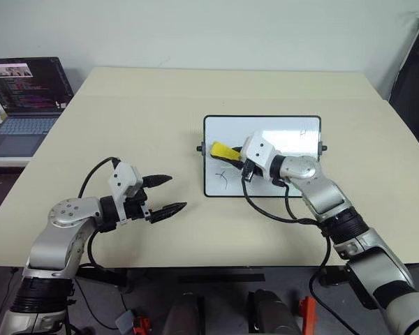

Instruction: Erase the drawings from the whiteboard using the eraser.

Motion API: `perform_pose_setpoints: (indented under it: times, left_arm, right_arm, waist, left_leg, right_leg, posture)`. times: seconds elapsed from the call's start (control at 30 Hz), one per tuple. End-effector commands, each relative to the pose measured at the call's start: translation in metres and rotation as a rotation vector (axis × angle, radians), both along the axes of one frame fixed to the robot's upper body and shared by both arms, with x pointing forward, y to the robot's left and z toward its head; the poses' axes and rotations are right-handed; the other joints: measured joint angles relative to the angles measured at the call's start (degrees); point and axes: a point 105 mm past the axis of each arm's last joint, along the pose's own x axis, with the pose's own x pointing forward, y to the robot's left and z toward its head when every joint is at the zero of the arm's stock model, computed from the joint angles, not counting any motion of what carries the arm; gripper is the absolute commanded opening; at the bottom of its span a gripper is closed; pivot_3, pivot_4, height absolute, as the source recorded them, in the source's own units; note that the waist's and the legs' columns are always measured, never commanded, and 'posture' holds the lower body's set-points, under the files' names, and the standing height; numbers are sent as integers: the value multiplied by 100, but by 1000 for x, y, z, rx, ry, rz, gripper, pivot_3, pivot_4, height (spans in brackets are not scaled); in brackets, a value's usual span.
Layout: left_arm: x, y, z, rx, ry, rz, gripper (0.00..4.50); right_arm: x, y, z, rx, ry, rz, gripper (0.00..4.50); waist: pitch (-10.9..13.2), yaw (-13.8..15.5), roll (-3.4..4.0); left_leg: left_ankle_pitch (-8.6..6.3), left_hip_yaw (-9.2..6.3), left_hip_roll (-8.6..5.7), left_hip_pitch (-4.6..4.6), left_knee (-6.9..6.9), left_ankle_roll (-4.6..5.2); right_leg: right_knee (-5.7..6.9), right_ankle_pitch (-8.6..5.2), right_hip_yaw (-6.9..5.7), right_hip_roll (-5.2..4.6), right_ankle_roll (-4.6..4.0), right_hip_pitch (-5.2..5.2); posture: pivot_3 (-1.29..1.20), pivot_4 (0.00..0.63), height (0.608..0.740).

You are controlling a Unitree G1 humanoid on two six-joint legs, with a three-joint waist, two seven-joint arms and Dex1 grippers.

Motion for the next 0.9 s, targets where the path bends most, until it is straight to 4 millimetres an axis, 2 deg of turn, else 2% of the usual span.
perform_pose_setpoints:
  times: [0.03,0.2,0.37,0.43,0.5,0.57,0.67,0.8,0.9]
  left_arm:
    - [-3,-3,11,-8,-42,-4,4500]
    - [-2,-3,12,-7,-37,-2,4500]
    - [-1,-3,14,-4,-35,2,4500]
    - [-1,-4,14,-4,-35,1,4500]
    - [0,-4,15,-4,-36,1,4500]
    - [2,-4,15,-1,-37,0,4500]
    - [6,-5,17,4,-44,0,4500]
    - [10,-7,19,3,-51,-6,4500]
    - [11,-10,19,1,-51,-19,4500]
  right_arm:
    - [4,0,-4,-37,-27,13,985]
    - [-2,-6,-51,-138,104,42,985]
    - [-23,-3,-84,-229,224,135,983]
    - [-31,-4,-90,-247,253,164,983]
    - [-32,-4,-90,-247,250,169,982]
    - [-28,-6,-85,-242,220,152,982]
    - [-8,-8,-63,-195,132,70,977]
    - [22,-28,-39,-190,7,-85,977]
    - [30,-36,-31,-175,-31,-134,977]
  waist:
    - [0,-14,0]
    - [-7,-35,-6]
    - [-19,-61,-20]
    - [-18,-62,-19]
    - [-19,-62,-20]
    - [-19,-63,-20]
    - [-18,-59,-20]
    - [-18,-70,-19]
    - [-20,-58,-22]
  left_leg:
    - [0,1,0,4,-1,0]
    - [0,-1,2,24,0,0]
    - [7,-1,6,44,5,7]
    - [9,-4,7,83,5,10]
    - [9,-4,8,127,2,11]
    - [9,-3,9,131,3,11]
    - [11,-7,10,130,4,13]
    - [16,-6,10,131,5,17]
    - [20,-9,9,131,5,22]
  right_leg:
    - [3,0,1,0,0,1]
    - [13,0,1,3,-3,17]
    - [18,0,2,9,-6,33]
    - [15,-1,-1,10,-9,75]
    - [11,-35,0,10,-29,115]
    - [14,-37,2,10,-26,115]
    - [17,-36,-2,11,-28,114]
    - [17,-26,0,12,-33,113]
    - [17,-24,-2,12,-33,114]
  posture:
    - [0,150,740]
    - [0,150,740]
    - [0,150,740]
    - [0,150,740]
    - [0,150,740]
    - [0,150,740]
    - [0,150,740]
    - [0,150,740]
    - [0,150,740]
